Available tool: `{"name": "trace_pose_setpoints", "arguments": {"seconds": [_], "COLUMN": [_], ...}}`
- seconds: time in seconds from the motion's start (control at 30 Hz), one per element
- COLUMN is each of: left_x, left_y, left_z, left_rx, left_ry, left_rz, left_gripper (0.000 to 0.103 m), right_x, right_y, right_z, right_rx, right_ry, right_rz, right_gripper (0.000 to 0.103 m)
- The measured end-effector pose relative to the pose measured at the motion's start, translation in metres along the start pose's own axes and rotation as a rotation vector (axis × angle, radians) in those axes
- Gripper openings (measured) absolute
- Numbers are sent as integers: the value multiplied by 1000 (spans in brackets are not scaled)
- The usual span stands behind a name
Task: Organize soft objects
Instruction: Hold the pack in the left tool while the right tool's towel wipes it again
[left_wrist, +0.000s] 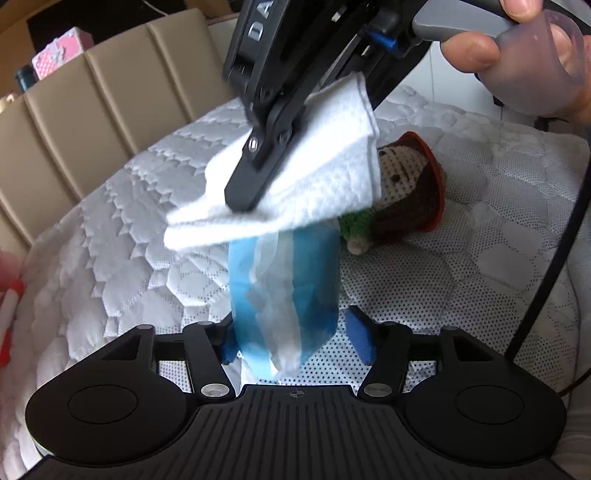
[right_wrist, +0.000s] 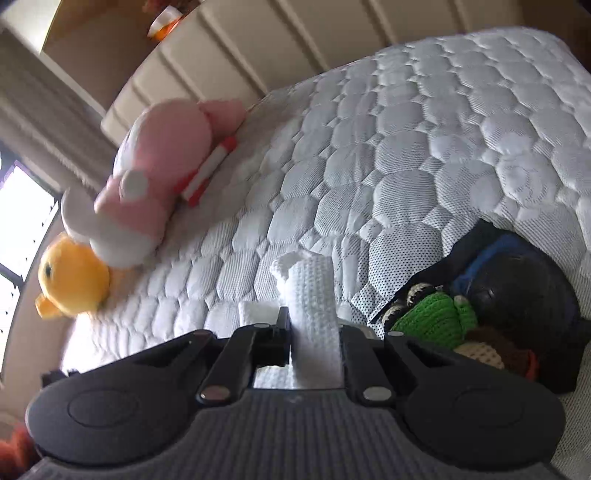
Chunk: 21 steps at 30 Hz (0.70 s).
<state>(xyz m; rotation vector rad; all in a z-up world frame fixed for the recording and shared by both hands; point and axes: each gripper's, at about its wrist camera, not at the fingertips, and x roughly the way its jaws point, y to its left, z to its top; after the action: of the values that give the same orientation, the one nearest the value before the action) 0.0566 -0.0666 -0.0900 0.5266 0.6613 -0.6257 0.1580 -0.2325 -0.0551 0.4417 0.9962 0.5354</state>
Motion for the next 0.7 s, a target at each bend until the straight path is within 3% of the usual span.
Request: {"name": "trace_pose_setpoints", "arguments": {"seconds": [0.13, 0.23, 0.37, 0.47, 0.5, 0.53, 0.57, 0.63, 0.7], "left_x": [-14, -13, 11, 31, 33, 30, 27, 18, 8], "left_y": [12, 22, 18, -2, -12, -18, -23, -23, -13], "left_z": [6, 18, 27, 28, 25, 22, 19, 13, 7], "left_rx": [-69, -94, -23, 112, 170, 212, 237, 206, 109], "left_ry": [-36, -28, 57, 139, 147, 146, 142, 120, 93], "left_rz": [-57, -100, -130, -145, -132, -112, -94, -63, -48], "left_gripper": [92, 94, 94, 93, 89, 74, 67, 63, 63], "right_x": [-14, -17, -14, -16, -16, -16, -14, -10, -7], "right_y": [-7, -8, -12, -13, -13, -12, -11, -9, -7], "right_z": [8, 12, 13, 14, 13, 12, 11, 8, 6], "right_rx": [46, 36, 37, 3, -9, -14, -15, -15, -16], "right_ry": [-56, -67, -48, -45, -41, -33, -22, -1, 20], "right_rz": [36, 34, 32, 16, 8, 14, 31, 66, 101], "right_gripper": [9, 9, 9, 9, 12, 13, 13, 13, 12]}}
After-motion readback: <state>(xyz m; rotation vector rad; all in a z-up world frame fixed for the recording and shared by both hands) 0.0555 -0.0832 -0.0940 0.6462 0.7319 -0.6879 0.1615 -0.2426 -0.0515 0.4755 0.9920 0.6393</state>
